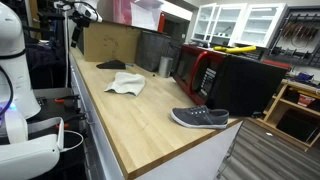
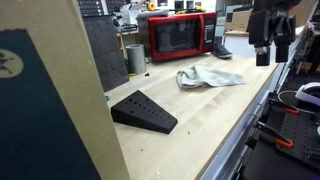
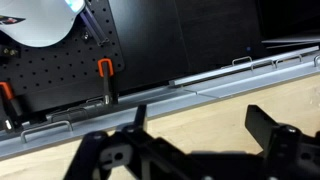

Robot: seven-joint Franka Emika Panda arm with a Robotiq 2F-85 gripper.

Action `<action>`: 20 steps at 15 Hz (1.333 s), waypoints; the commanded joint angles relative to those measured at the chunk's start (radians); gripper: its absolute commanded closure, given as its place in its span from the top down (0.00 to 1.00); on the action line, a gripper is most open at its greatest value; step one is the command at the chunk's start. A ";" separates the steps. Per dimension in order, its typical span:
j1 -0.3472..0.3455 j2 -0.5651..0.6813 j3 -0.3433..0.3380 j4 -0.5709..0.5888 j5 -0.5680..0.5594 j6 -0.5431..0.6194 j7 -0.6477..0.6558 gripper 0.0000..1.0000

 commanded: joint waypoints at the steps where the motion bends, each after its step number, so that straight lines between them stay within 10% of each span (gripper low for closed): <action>1: -0.014 -0.002 0.011 0.003 0.006 -0.008 -0.006 1.00; 20: -0.024 0.026 0.019 0.004 0.017 0.029 0.004 1.00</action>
